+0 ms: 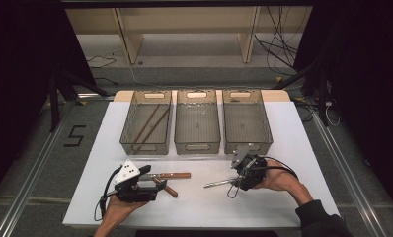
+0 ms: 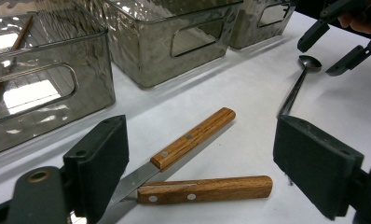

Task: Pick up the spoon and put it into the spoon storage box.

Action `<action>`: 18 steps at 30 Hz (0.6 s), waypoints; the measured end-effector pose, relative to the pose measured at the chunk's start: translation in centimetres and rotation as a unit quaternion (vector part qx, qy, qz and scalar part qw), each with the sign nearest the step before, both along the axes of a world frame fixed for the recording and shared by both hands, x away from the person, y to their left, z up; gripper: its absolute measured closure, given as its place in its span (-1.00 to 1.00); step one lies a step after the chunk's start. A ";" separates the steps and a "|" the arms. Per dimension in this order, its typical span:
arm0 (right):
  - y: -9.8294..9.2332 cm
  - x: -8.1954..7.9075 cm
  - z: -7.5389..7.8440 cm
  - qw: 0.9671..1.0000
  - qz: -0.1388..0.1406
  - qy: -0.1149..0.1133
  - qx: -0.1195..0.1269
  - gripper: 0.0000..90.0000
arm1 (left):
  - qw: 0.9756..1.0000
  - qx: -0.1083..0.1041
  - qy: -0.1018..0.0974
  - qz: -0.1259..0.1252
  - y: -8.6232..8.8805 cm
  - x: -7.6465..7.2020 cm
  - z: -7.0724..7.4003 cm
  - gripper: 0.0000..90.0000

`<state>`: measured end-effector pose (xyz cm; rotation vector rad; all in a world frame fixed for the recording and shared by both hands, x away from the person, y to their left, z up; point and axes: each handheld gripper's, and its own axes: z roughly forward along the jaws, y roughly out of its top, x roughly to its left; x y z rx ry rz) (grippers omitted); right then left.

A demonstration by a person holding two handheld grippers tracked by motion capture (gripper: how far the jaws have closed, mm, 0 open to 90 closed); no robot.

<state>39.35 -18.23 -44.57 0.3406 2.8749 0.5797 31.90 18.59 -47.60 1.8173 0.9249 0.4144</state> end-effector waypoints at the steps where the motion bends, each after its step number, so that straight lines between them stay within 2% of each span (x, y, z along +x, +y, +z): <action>1: 0.1 0.1 -0.1 1.000 0.002 0.003 -0.003 0.04 | 1.000 -0.001 0.000 0.000 0.0 0.0 0.0 -0.60; 13: 0.8 1.2 -1.3 0.999 0.019 0.024 -0.036 0.28 | 1.000 0.006 0.000 -0.005 -0.2 -0.1 0.0 -0.60; 18: 0.8 1.6 -1.6 0.998 0.022 0.032 -0.039 0.35 | 1.000 0.002 0.001 -0.002 -0.2 -0.1 -0.1 -0.60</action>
